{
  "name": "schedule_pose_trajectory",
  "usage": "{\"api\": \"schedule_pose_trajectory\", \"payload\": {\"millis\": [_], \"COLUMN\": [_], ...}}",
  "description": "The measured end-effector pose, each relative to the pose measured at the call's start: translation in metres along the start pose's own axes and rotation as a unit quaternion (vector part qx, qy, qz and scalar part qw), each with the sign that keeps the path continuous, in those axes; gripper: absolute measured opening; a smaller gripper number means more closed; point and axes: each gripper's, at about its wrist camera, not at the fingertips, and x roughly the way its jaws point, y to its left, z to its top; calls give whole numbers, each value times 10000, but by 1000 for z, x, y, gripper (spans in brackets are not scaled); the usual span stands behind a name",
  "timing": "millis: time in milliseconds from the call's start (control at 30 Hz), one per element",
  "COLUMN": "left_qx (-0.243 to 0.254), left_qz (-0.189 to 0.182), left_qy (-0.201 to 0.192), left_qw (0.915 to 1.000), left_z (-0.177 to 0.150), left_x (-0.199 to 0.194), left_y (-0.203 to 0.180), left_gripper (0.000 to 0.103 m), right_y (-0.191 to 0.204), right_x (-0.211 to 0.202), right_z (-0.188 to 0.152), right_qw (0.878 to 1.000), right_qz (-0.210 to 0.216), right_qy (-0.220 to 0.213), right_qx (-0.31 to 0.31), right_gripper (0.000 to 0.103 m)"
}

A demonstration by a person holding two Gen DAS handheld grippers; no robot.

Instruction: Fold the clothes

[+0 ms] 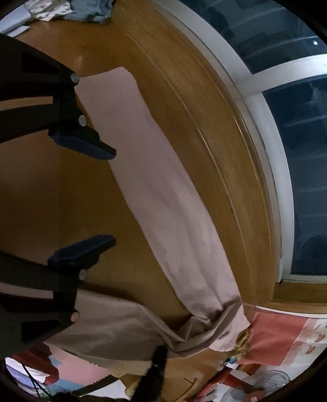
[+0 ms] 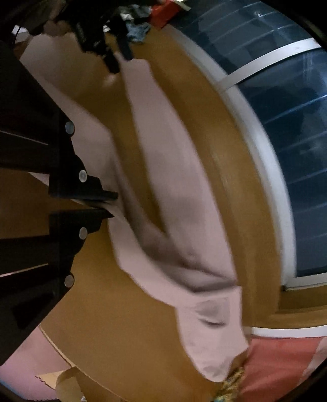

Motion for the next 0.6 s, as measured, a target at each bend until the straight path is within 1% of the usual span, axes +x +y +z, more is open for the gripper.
{"api": "schedule_pose_trajectory", "payload": {"millis": [133, 167, 267, 333, 433, 500, 600], "left_qx": [-55, -123, -278, -272, -294, -325, -373], "left_qz": [54, 55, -93, -45, 32, 98, 262], "left_qy": [-64, -58, -58, -88, -99, -43, 85], "left_qw": [9999, 9999, 9996, 9996, 9995, 9994, 9989], "left_z": [5, 6, 10, 12, 12, 13, 13], "left_x": [5, 7, 10, 11, 15, 24, 42], "left_y": [12, 15, 20, 20, 21, 24, 28], "left_gripper": [60, 60, 60, 60, 60, 60, 60], "right_y": [24, 30, 48, 61, 80, 86, 90], "right_x": [-8, -6, 1, 9, 29, 49, 80], "right_z": [28, 35, 58, 71, 84, 93, 99], "right_qw": [9992, 9989, 9972, 9956, 9926, 9914, 9898], "right_qz": [91, 151, 330, 508, 764, 901, 989], "right_qy": [-291, -317, -394, -414, -297, -147, 145], "right_qx": [-248, -321, -538, -670, -897, -941, -1014], "right_gripper": [6, 6, 5, 5, 5, 5, 5]}}
